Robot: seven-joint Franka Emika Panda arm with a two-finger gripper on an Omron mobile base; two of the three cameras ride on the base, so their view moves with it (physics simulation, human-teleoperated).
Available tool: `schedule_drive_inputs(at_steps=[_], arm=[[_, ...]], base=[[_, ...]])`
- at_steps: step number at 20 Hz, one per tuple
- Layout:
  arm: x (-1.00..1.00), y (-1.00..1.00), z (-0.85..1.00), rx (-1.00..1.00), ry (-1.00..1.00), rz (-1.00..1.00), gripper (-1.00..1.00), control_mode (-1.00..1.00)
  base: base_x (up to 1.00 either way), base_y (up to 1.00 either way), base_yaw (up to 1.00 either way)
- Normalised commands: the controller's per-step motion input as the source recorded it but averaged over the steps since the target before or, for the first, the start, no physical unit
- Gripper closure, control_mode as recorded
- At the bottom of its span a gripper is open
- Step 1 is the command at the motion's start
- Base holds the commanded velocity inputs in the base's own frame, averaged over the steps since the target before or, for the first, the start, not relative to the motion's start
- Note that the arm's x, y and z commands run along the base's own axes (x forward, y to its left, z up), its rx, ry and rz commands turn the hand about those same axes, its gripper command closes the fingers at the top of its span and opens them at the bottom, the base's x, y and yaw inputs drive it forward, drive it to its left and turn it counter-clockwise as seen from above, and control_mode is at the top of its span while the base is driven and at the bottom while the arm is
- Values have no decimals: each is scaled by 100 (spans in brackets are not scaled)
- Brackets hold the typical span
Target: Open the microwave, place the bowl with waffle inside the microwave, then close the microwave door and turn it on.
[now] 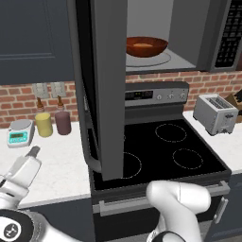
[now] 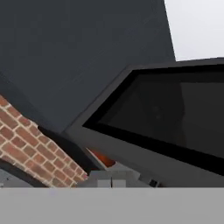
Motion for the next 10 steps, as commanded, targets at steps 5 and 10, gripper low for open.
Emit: schedule_drive_inputs(at_steps=[5, 10], arm=[[-32, -11, 69, -7, -29, -20, 100, -100], [-40, -57, 82, 0, -24, -3, 100, -100]], base=[[0, 0, 0], [0, 0, 0]])
